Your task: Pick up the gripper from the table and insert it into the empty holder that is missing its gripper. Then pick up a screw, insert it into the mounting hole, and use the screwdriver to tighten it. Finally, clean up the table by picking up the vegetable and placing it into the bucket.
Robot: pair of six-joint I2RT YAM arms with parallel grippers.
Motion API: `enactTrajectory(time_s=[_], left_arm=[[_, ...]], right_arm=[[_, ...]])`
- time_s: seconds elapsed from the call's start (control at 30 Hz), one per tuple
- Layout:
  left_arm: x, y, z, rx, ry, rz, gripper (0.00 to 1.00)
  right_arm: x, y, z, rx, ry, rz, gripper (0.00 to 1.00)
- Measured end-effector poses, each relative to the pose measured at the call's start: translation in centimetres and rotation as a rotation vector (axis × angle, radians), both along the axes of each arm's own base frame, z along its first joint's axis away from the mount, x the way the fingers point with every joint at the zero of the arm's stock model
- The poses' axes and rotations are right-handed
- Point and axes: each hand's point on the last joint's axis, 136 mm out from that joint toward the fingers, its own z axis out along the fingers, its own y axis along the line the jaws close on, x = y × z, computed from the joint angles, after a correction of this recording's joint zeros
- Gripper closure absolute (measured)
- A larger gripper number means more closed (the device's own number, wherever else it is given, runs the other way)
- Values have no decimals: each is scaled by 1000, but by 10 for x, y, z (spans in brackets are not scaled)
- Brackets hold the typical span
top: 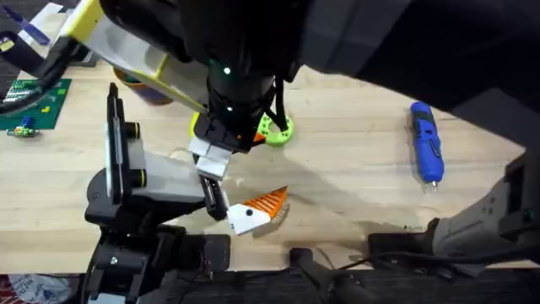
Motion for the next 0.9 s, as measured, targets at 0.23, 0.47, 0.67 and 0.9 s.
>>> enactTrajectory(time_s=[0.23, 0.47, 0.67, 0.9], left_arm=[[0, 0, 0, -1, -1, 0, 16], [3, 1, 0, -2, 5, 16, 618], [4, 2, 0, -2, 3, 26, 987], [4, 2, 0, -2, 4, 25, 996]], right_arm=[[0, 0, 0, -1, -3, 1, 7], [-2, 1, 1, 3, 6, 5, 7], [-5, 0, 2, 5, 15, 11, 7], [-4, 0, 2, 6, 14, 12, 7]])
